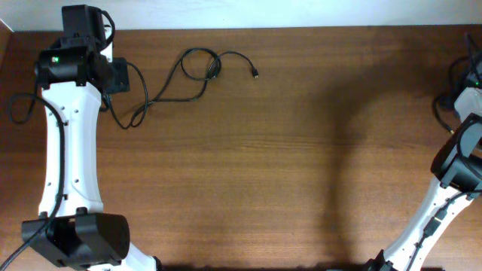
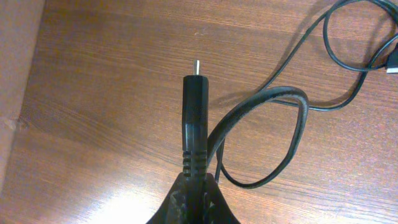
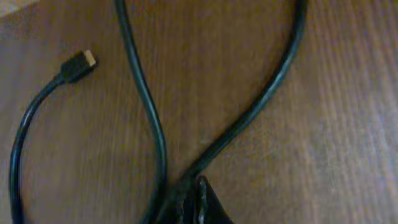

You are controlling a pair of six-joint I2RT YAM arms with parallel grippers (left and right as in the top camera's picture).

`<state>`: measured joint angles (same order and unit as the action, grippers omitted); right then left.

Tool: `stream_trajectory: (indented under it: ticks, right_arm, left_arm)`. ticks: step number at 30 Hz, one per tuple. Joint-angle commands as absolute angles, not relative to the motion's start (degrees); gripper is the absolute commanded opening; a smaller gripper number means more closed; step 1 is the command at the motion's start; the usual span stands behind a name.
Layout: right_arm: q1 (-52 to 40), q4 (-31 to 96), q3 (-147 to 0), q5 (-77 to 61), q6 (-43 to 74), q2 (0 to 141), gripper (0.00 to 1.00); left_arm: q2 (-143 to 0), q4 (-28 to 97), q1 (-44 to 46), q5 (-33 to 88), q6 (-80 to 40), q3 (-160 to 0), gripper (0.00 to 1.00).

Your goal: Untangle cables

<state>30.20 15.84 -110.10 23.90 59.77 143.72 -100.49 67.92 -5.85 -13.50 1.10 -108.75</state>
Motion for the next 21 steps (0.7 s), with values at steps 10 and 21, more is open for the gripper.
stream_trajectory:
  ticks: [10,21]
  right_arm:
    - [12.34,17.87,-109.73,13.76,12.53,132.0,0.04]
    - [-1.83,43.57,-110.1,-12.93,-14.15,109.25,0.04]
  left_arm:
    - [-99.39,68.66,-5.72,-12.88,1.76,-109.56,0.0]
    - [-99.33,62.72,20.69,-2.37,-5.87,-110.48,0.0]
